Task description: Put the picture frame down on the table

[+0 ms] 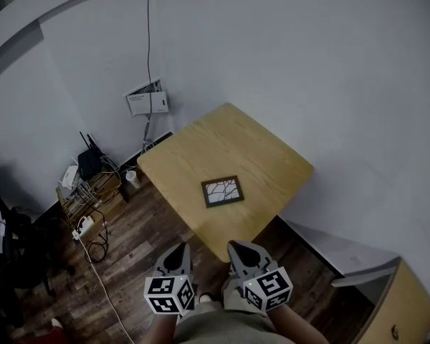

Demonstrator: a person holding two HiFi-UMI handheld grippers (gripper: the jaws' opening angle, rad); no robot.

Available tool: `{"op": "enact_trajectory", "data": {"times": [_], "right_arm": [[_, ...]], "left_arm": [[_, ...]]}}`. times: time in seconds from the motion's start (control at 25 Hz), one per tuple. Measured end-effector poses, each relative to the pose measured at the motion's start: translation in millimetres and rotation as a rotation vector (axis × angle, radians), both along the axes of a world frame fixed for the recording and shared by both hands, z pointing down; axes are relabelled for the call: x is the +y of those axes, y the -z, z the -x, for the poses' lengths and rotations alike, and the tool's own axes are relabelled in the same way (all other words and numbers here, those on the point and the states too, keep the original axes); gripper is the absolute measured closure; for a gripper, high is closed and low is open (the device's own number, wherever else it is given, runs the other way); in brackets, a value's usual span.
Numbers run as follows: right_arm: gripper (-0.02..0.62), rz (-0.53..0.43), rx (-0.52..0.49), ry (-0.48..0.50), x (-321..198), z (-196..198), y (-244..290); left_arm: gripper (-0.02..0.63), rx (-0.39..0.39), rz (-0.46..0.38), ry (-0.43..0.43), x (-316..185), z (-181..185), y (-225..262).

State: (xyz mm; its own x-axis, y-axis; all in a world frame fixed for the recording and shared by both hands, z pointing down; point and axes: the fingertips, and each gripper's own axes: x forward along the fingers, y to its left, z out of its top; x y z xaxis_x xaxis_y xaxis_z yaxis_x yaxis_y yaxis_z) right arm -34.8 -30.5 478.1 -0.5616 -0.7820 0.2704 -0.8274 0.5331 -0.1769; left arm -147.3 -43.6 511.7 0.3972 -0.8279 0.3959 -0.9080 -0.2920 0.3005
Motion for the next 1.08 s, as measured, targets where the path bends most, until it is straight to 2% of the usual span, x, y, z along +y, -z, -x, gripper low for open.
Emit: {"op": "enact_trajectory", "data": {"times": [0.24,1.08], "right_arm": [[0.595,-0.01,0.027,-0.03,14.0,1.1,3.2],[0.595,-0.046,0.011,-0.041,25.2,2.4,14.3]], "left_arm": [[0.598,0.004,-0.016,-0.013,12.7,3.3,5.3],[0.598,0.015,-0.047,-0.045,19.3,-0.6,16.6]]}}
